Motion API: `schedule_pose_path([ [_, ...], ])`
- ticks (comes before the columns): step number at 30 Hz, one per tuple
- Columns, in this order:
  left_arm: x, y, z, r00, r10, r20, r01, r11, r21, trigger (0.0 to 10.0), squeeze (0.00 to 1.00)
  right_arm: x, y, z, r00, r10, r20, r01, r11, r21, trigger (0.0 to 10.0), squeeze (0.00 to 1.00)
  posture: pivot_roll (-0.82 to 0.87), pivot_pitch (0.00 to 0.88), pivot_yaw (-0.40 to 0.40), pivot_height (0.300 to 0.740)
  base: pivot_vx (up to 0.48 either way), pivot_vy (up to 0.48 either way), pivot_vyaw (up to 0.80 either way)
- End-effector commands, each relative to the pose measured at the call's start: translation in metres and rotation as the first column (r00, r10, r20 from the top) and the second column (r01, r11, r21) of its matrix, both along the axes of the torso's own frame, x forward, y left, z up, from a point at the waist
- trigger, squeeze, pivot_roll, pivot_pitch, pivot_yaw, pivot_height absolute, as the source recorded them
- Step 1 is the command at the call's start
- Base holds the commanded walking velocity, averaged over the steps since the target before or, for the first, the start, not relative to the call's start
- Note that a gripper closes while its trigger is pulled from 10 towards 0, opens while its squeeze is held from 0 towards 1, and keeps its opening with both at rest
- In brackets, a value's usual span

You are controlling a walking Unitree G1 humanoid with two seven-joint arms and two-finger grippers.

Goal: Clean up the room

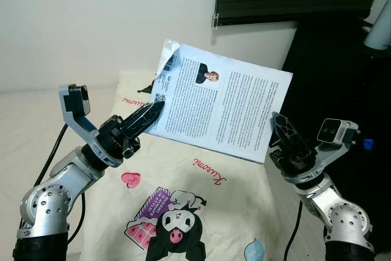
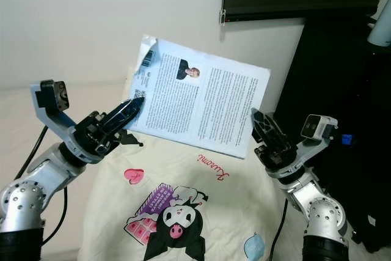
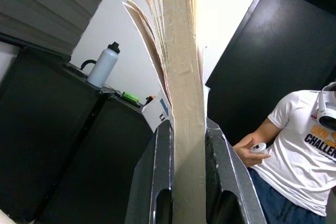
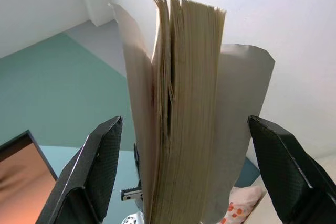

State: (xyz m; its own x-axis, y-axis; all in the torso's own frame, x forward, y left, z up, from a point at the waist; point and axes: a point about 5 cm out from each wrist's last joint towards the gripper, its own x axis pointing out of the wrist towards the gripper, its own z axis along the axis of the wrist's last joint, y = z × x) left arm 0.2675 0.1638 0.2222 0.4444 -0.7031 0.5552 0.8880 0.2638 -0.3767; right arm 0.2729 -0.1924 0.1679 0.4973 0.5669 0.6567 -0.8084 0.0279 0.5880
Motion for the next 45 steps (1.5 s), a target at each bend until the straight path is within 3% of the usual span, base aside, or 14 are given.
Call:
schedule_pose_path([
  [1,-0.003,-0.002,0.006,0.999,-0.012,0.037,0.013,1.000,-0.008,10.0,0.00,-0.002,0.006,-0.005,0.999,0.021,-0.027,-0.022,0.999,-0.029,10.0,0.00,-0.13,0.014,-0.040,0.740,0.000,0.000,0.00],
  [10,-0.001,0.003,0.007,0.999,0.014,0.043,-0.013,1.000,-0.019,10.0,0.00,-0.004,0.004,-0.016,0.997,0.009,-0.071,-0.011,0.999,-0.034,10.0,0.00,-0.13,0.013,-0.044,0.740,0.000,0.000,0.00],
  [26,-0.002,-0.003,0.005,0.999,-0.009,0.041,0.010,1.000,-0.013,10.0,0.00,-0.005,0.009,-0.021,0.996,0.031,-0.088,-0.035,0.998,-0.049,10.0,0.00,-0.13,0.011,-0.044,0.740,0.000,0.000,0.00],
  [27,-0.002,-0.005,0.004,0.999,-0.013,0.038,0.014,1.000,-0.010,10.0,0.00,-0.005,0.010,-0.020,0.996,0.042,-0.084,-0.046,0.998,-0.052,4.5,0.00,-0.13,0.007,-0.046,0.740,0.000,0.000,0.00],
  [28,-0.002,-0.005,0.004,0.999,-0.013,0.038,0.014,1.000,-0.010,10.0,0.00,-0.005,0.010,-0.020,0.996,0.042,-0.084,-0.046,0.998,-0.052,4.5,0.00,-0.13,0.007,-0.046,0.740,0.000,0.000,0.00],
  [29,-0.003,-0.006,0.003,0.999,-0.016,0.036,0.017,1.000,-0.007,10.0,0.00,-0.005,0.011,-0.019,0.996,0.047,-0.081,-0.052,0.997,-0.056,0.0,0.00,-0.13,0.004,-0.047,0.740,0.000,0.000,0.00],
  [40,-0.002,-0.004,-0.004,0.999,0.003,0.044,-0.005,0.999,0.039,10.0,0.00,-0.001,0.012,-0.016,0.996,0.060,-0.071,-0.064,0.996,-0.069,0.0,0.00,-0.13,0.000,-0.051,0.740,0.000,0.000,0.00],
  [42,0.000,-0.004,-0.011,1.000,0.019,0.025,-0.021,0.998,0.057,10.0,0.00,0.001,0.012,-0.019,0.996,0.043,-0.081,-0.050,0.995,-0.083,0.0,0.00,-0.12,0.000,-0.051,0.740,0.000,0.000,0.00],
  [43,0.007,-0.004,-0.018,0.997,0.077,-0.014,-0.075,0.992,0.102,10.0,0.00,0.002,0.012,-0.021,0.995,0.026,-0.092,-0.035,0.994,-0.100,0.0,0.00,-0.12,0.000,-0.050,0.740,0.000,0.000,0.00],
  [45,0.007,-0.004,-0.018,0.997,0.077,-0.014,-0.075,0.992,0.102,10.0,0.00,0.002,0.012,-0.021,0.995,0.026,-0.092,-0.035,0.994,-0.100,0.0,0.00,-0.12,0.000,-0.050,0.740,0.000,0.000,0.00],
])
